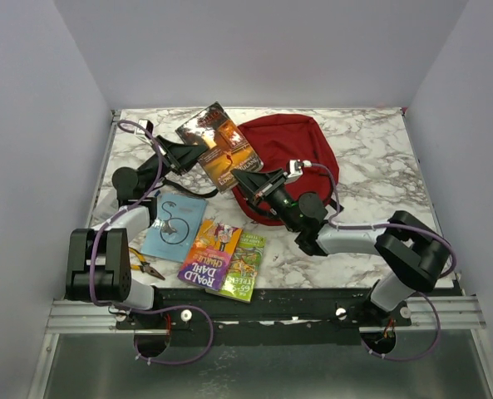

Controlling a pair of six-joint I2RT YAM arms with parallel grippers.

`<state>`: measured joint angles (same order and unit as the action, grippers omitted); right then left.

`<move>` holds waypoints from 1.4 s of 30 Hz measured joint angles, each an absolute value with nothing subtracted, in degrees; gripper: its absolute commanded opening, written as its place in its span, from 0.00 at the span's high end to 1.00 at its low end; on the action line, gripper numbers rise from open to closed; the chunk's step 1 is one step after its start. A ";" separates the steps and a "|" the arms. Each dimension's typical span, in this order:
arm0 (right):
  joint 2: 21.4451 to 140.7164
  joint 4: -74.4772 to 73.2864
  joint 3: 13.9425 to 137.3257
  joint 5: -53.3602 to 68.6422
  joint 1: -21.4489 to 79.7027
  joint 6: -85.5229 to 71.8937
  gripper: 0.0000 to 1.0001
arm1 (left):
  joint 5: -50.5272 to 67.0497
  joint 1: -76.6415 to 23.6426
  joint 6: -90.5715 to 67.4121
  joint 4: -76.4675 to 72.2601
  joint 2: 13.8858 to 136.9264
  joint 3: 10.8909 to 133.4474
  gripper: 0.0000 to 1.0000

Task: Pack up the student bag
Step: Pick up the book from the center of the board, then place the book in the student bag.

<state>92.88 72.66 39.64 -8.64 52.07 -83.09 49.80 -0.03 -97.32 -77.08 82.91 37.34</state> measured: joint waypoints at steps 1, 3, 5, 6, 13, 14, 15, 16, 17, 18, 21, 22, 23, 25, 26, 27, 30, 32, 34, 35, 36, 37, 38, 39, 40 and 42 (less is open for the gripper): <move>92.36 71.33 39.90 -8.82 52.07 -83.24 0.99 | 49.67 0.01 -97.14 -76.44 82.76 37.34 1.00; 90.91 68.58 39.94 -9.47 52.18 -83.07 0.99 | 49.65 -0.08 -96.66 -74.81 82.37 37.36 0.94; 88.62 65.04 39.90 -10.61 52.47 -81.76 0.99 | 49.69 -0.43 -96.18 -72.90 82.06 37.39 0.68; 87.24 63.26 39.83 -11.42 52.51 -80.73 0.99 | 49.82 -0.69 -95.98 -71.96 81.97 37.60 0.59; 70.70 34.98 42.68 -26.44 52.71 -66.32 0.99 | 51.05 -2.33 -85.17 -58.43 78.96 40.99 0.30; 68.58 27.38 45.30 -29.98 52.16 -63.13 0.99 | 51.00 -2.42 -82.28 -54.11 78.06 42.06 0.29; 67.61 24.49 46.13 -31.46 50.68 -61.98 0.99 | 50.96 -2.55 -80.73 -51.51 77.60 42.85 0.29; 66.02 19.33 47.13 -32.75 48.27 -60.14 0.99 | 50.94 -2.90 -77.76 -47.42 77.25 44.21 0.29; 64.14 14.63 47.44 -33.82 45.25 -58.70 0.99 | 50.94 -3.60 -75.44 -43.29 77.28 45.78 0.29; 62.37 10.26 47.35 -34.85 41.82 -57.21 0.99 | 50.94 -4.38 -73.65 -40.18 77.45 46.98 0.29; 56.42 -1.61 44.53 -39.48 32.03 -51.42 0.99 | 50.46 -9.06 -65.89 -28.86 78.56 51.05 0.29; 54.78 -4.10 43.55 -40.71 30.92 -49.58 0.99 | 50.19 -10.55 -64.49 -26.65 78.81 51.81 0.29; 52.90 -6.50 42.35 -41.60 30.39 -47.57 0.99 | 49.58 -12.43 -61.76 -23.33 79.09 52.82 0.29; 50.48 -11.49 41.41 -42.68 30.41 -42.87 0.99 | 48.18 -17.23 -55.86 -16.97 79.92 55.27 0.29; 50.22 -13.19 41.54 -43.13 30.44 -41.36 0.99 | 46.83 -19.99 -52.51 -13.45 80.58 56.75 0.29; 50.28 -15.03 41.85 -43.48 30.44 -40.27 0.99 | 45.54 -22.46 -49.45 -10.46 81.34 58.19 0.29; 50.48 -20.05 42.11 -43.90 30.44 -38.89 0.99 | 39.05 -30.55 -38.92 -0.56 84.20 63.64 0.26; 50.09 -22.41 42.02 -43.86 30.44 -38.94 0.99 | 33.63 -35.31 -32.62 5.08 86.06 66.89 0.24; 48.75 -23.57 41.19 -43.53 30.41 -39.35 0.99 | 27.40 -39.55 -25.80 9.30 87.85 69.32 0.23; 47.83 -24.03 40.64 -43.13 30.41 -39.59 0.99 | 24.84 -41.41 -23.14 10.74 88.60 69.84 0.22; 47.03 -24.58 40.27 -42.78 30.41 -40.03 0.99 | 22.68 -43.05 -20.80 12.19 89.41 70.39 0.22; 46.35 -25.19 40.07 -42.52 30.41 -40.45 0.99 | 20.21 -44.58 -18.20 13.80 90.61 71.24 0.21; 45.82 -25.78 39.99 -42.24 30.41 -40.82 0.99 | 17.85 -45.91 -15.66 15.35 92.12 72.51 0.20; 45.25 -26.26 39.90 -41.98 30.41 -41.10 1.00 | 15.62 -47.35 -13.56 16.40 94.19 73.93 0.20; 44.71 -26.68 39.86 -41.76 30.41 -41.25 0.99 | 12.93 -48.60 -10.83 17.39 96.40 75.61 0.20; 43.44 -27.20 39.81 -41.69 30.41 -41.30 0.99 | 8.95 -50.74 -7.40 19.88 102.04 80.01 0.20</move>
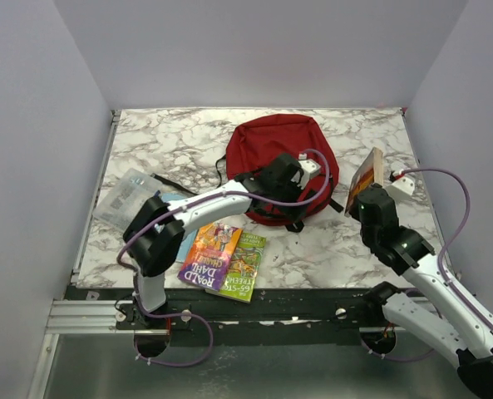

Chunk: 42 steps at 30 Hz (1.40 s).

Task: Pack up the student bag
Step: Place the book in the student bag.

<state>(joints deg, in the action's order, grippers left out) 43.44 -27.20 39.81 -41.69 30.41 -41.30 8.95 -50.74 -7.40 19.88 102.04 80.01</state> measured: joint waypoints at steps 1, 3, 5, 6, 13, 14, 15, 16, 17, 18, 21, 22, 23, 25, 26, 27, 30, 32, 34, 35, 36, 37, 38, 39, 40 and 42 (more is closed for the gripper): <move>42.65 -27.55 39.81 -41.74 30.41 -41.25 0.99 | 7.51 -51.35 -6.22 20.93 104.90 82.35 0.20; 40.88 -28.60 39.86 -41.95 30.41 -40.93 0.99 | 6.37 -52.23 -4.93 22.72 108.73 85.41 0.20; 39.27 -29.87 40.03 -42.39 30.41 -40.56 0.99 | 6.13 -52.53 -3.97 24.14 111.68 87.79 0.20; 38.41 -30.48 40.16 -42.59 30.41 -40.40 0.99 | 6.20 -52.56 -3.53 24.91 112.90 89.10 0.20; 35.55 -34.06 42.76 -42.96 30.41 -40.51 0.99 | 8.78 -52.25 -2.87 27.64 118.19 96.01 0.32; 35.51 -34.50 43.07 -42.92 30.41 -40.66 0.99 | 8.91 -52.27 -2.96 27.83 118.91 97.10 0.36; 35.51 -34.83 43.22 -42.87 30.41 -40.86 0.99 | 9.28 -52.27 -3.16 28.86 120.07 99.18 0.40; 35.57 -35.40 43.46 -42.57 30.41 -41.04 0.99 | 9.45 -52.27 -3.20 29.28 120.88 100.31 0.44; 35.68 -36.18 43.79 -42.22 30.41 -41.17 0.99 | 9.74 -52.25 -3.33 29.85 121.95 102.06 0.48; 35.88 -36.93 44.12 -41.82 30.41 -41.47 0.99 | 10.04 -52.25 -3.57 30.28 122.98 103.53 0.52; 36.56 -39.16 45.65 -40.84 30.41 -42.37 0.99 | 10.87 -52.25 -3.99 31.51 124.31 105.43 0.57; 36.71 -39.55 45.93 -40.73 30.41 -42.57 0.99 | 11.14 -52.25 -4.10 31.92 124.57 105.82 0.56; 36.73 -39.90 46.04 -40.60 30.41 -42.65 0.99 | 11.35 -52.25 -4.23 32.51 124.79 106.37 0.51; 36.69 -40.64 46.13 -40.38 30.41 -42.87 0.99 | 11.66 -52.16 -4.54 33.23 124.99 107.11 0.48; 36.64 -40.88 46.13 -40.36 30.41 -42.96 0.99 | 12.10 -52.12 -4.69 33.50 125.16 107.57 0.49; 36.60 -41.19 46.13 -40.36 30.41 -43.03 1.00 | 12.40 -52.10 -4.91 33.61 125.29 108.07 0.52; 36.18 -42.06 46.13 -40.10 30.41 -43.07 0.99 | 13.06 -52.07 -5.32 33.63 125.60 108.42 0.70; 35.70 -42.48 46.17 -39.44 30.41 -43.11 0.99 | 13.28 -52.07 -5.54 33.74 125.86 108.44 0.83; 35.55 -43.03 46.35 -38.70 30.41 -43.48 0.99 | 13.45 -51.83 -5.80 34.28 126.39 108.86 0.95; 35.51 -43.27 46.46 -38.17 30.41 -43.68 0.99 | 13.45 -51.79 -5.98 34.63 126.65 109.14 0.98; 35.44 -43.38 46.50 -37.65 30.41 -43.79 1.00 | 13.41 -51.72 -6.09 34.87 126.69 109.23 1.00; 35.44 -43.44 46.52 -37.17 30.41 -43.97 1.00 | 13.32 -51.70 -6.11 35.14 126.69 109.23 1.00; 35.44 -43.64 46.52 -36.82 30.41 -44.34 1.00 | 13.17 -51.59 -6.28 35.33 126.67 109.30 1.00; 35.44 -44.10 46.52 -36.67 30.41 -45.17 1.00 | 13.04 -51.55 -6.39 35.48 126.65 109.40 1.00; 35.42 -44.86 46.52 -36.62 30.41 -46.24 1.00 | 13.02 -51.46 -6.44 35.62 126.65 109.47 1.00; 34.87 -47.11 46.52 -36.42 30.41 -48.99 1.00 | 13.04 -51.05 -6.87 36.07 126.43 109.82 1.00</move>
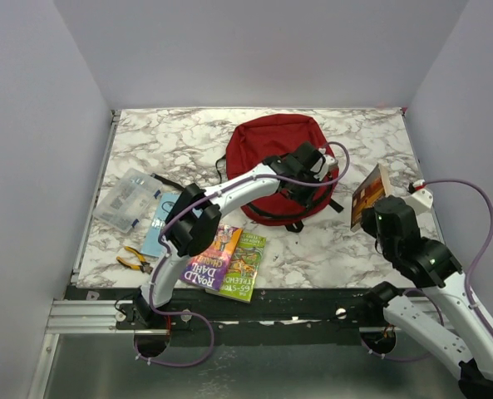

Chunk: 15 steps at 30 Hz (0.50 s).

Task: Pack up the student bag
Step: Place the book in the student bag.

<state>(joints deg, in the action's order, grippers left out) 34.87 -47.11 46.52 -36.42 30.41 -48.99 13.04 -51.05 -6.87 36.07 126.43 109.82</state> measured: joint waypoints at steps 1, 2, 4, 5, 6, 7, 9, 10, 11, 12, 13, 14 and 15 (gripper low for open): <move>34.46 -47.97 46.50 -36.07 30.41 -49.87 1.00 | 13.06 -50.83 -7.11 36.16 126.23 109.91 1.00; 33.76 -48.51 46.50 -35.44 30.41 -50.63 1.00 | 13.39 -50.28 -7.66 36.32 125.73 110.15 1.00; 31.70 -49.19 46.50 -33.63 30.41 -52.14 1.00 | 13.96 -49.30 -8.64 36.58 124.73 110.59 1.00; 30.81 -49.39 46.50 -32.56 30.41 -52.84 1.00 | 14.26 -48.47 -9.30 36.80 123.98 111.31 1.00; 29.76 -49.50 46.50 -31.40 30.41 -53.58 1.00 | 14.41 -47.92 -9.65 36.93 123.61 111.98 1.00; 28.93 -49.50 46.50 -30.02 30.41 -54.33 1.00 | 14.90 -47.24 -10.20 36.97 122.83 113.30 1.00; 28.36 -49.45 46.50 -26.59 30.39 -55.72 1.00 | 15.49 -46.04 -10.98 36.93 121.58 114.91 1.00; 28.38 -49.12 46.30 -22.59 30.39 -57.08 1.00 | 15.97 -45.50 -11.44 36.82 120.68 115.42 1.00; 28.40 -48.90 46.13 -20.99 30.41 -57.60 1.00 | 16.29 -45.25 -11.86 36.69 119.90 115.52 1.00; 28.38 -48.23 45.65 -18.37 30.41 -58.48 1.00 | 16.67 -45.08 -12.27 36.69 119.02 115.52 1.00; 28.27 -47.00 44.77 -15.14 30.41 -59.81 1.00 | 17.15 -45.04 -12.82 36.71 118.24 115.50 1.00; 28.18 -45.65 43.64 -11.75 30.37 -61.12 1.00 | 17.45 -45.04 -13.04 36.71 117.82 115.50 1.00; 28.10 -44.05 42.22 -8.47 30.37 -62.59 1.00 | 17.85 -45.06 -13.26 36.73 117.43 115.50 1.00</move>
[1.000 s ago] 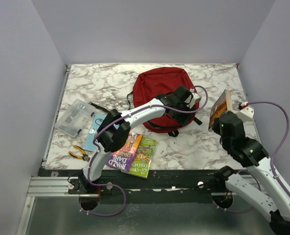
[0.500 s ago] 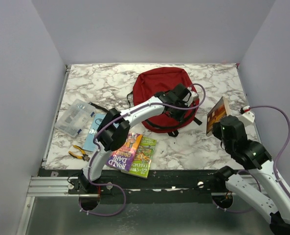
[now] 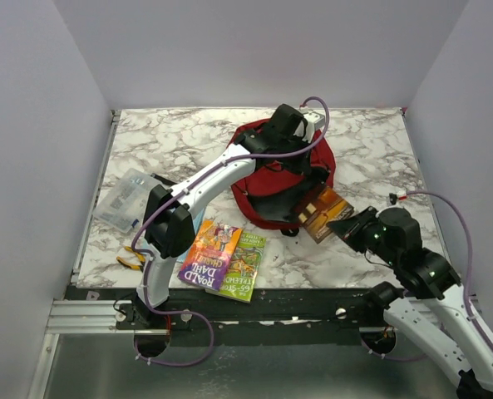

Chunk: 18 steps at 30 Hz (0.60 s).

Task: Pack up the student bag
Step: Place the book in the student bag.

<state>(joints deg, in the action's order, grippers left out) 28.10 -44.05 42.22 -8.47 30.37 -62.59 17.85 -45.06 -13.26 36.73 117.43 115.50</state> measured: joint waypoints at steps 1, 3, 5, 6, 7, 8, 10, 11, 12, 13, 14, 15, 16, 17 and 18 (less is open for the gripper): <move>28.05 -42.39 40.62 -5.26 30.37 -64.20 1.00 | 18.11 -45.06 -13.34 36.75 117.32 115.50 1.00; 28.10 -39.07 37.30 0.16 30.37 -67.35 1.00 | 18.83 -45.06 -13.89 36.93 117.21 115.50 1.00; 28.29 -36.21 34.61 3.53 30.44 -69.63 1.00 | 19.68 -45.06 -14.37 37.41 117.21 115.50 1.00; 28.67 -35.03 33.80 4.64 30.41 -70.65 1.00 | 20.25 -45.06 -14.61 37.63 117.21 115.50 1.00; 29.26 -34.26 33.63 5.23 30.44 -71.46 1.00 | 20.62 -45.06 -14.85 37.67 117.21 115.50 1.00; 29.95 -33.28 33.65 5.43 30.41 -72.38 1.00 | 21.04 -45.06 -15.14 37.71 117.21 115.50 1.00; 31.09 -31.31 33.80 5.30 30.41 -74.37 1.00 | 21.76 -45.06 -15.57 37.87 117.21 115.50 1.00; 31.44 -30.33 33.78 4.99 30.41 -75.55 1.00 | 22.33 -45.06 -15.90 37.91 117.21 115.52 1.00; 31.62 -28.91 33.50 4.49 30.41 -76.95 1.00 | 22.70 -45.06 -16.08 37.93 117.21 115.57 1.00; 31.55 -27.11 32.75 3.86 30.41 -78.17 1.00 | 23.18 -45.06 -16.38 37.98 117.21 115.63 1.00; 31.31 -24.64 31.51 3.09 30.41 -79.42 1.00 | 23.64 -45.06 -16.62 38.06 117.21 115.72 1.00; 31.18 -22.06 30.00 2.22 30.41 -80.55 1.00 | 24.29 -45.06 -16.93 38.15 117.19 115.87 1.00; 31.11 -19.44 28.27 1.26 30.41 -81.89 1.00 | 24.62 -45.06 -17.12 38.22 117.12 115.92 1.00; 31.38 -17.39 26.83 0.32 30.41 -83.07 1.00 | 25.08 -45.06 -17.37 38.33 116.92 115.94 1.00; 32.16 -15.44 25.58 -0.86 30.41 -84.12 1.00 | 25.52 -45.06 -17.61 38.70 116.49 115.94 1.00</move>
